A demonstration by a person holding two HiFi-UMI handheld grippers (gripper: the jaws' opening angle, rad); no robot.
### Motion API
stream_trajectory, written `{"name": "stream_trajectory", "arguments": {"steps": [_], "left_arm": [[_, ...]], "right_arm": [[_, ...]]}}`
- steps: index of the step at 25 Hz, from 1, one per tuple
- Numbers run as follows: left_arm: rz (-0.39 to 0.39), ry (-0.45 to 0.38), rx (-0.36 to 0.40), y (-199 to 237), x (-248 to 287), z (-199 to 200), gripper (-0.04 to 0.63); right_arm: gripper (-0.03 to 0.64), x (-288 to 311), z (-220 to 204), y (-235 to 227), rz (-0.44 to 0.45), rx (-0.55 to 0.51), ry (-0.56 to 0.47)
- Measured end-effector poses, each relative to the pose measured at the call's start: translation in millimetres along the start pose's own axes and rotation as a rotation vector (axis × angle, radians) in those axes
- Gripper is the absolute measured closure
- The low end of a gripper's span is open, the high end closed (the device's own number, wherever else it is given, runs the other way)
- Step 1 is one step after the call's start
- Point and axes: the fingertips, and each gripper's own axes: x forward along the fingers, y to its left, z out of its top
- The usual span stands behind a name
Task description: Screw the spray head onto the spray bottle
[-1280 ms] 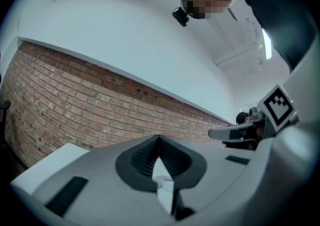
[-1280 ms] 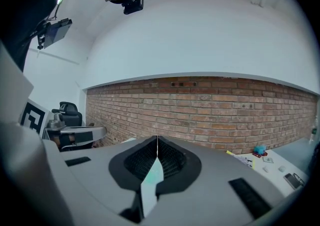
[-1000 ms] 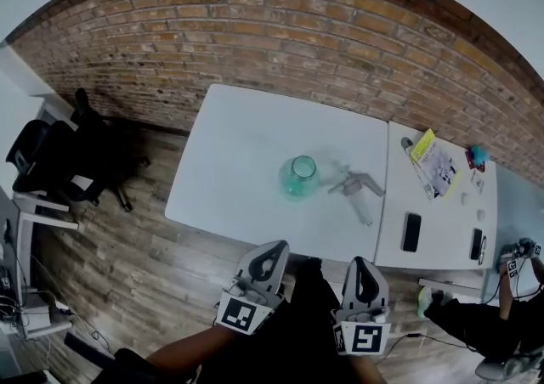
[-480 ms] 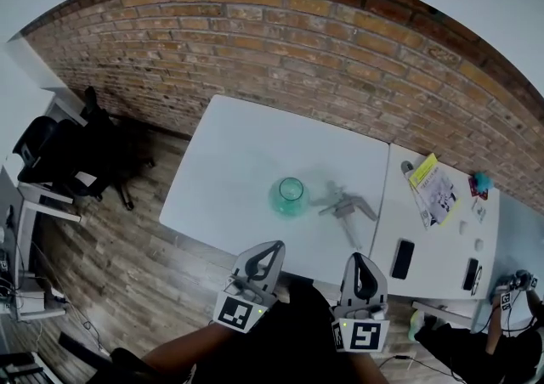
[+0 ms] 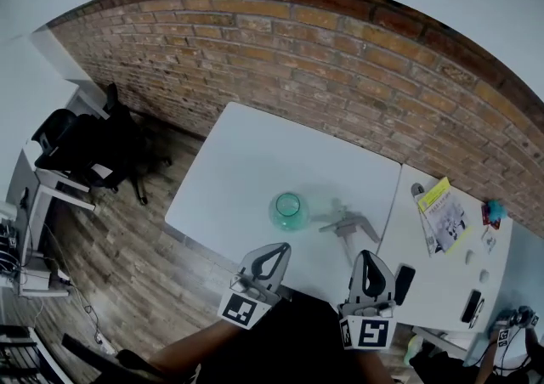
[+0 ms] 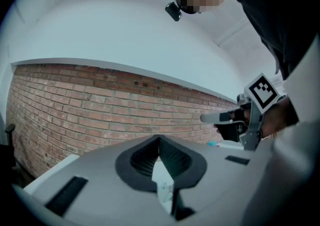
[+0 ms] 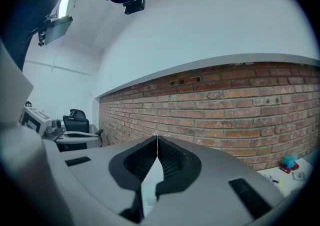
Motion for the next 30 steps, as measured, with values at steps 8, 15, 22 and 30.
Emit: {"name": "stream_trajectory", "arguments": {"steps": [8,15,22,30], "left_arm": [[0.020,0.036,0.019,6.4,13.9,-20.7,0.594],[0.000,0.061,0.022,36.3,32.2,-41.0,0.538],[-0.059,0.119,-0.014,58.8,56.0,-85.9,0.304],[-0.092,0.130,-0.005,76.1,78.6,-112.9,0.258]], "right_arm": [[0.609,24.4,-3.6,-11.5,0.026,-0.019,0.007],[0.609,46.4,18.8,-20.2,-0.049,-0.056,-0.008],[0.609,53.3,22.3,-15.7,-0.117,-0.100,0.019],[0.609,35.5,-0.6,-17.3,-0.206,-0.098,0.087]]}}
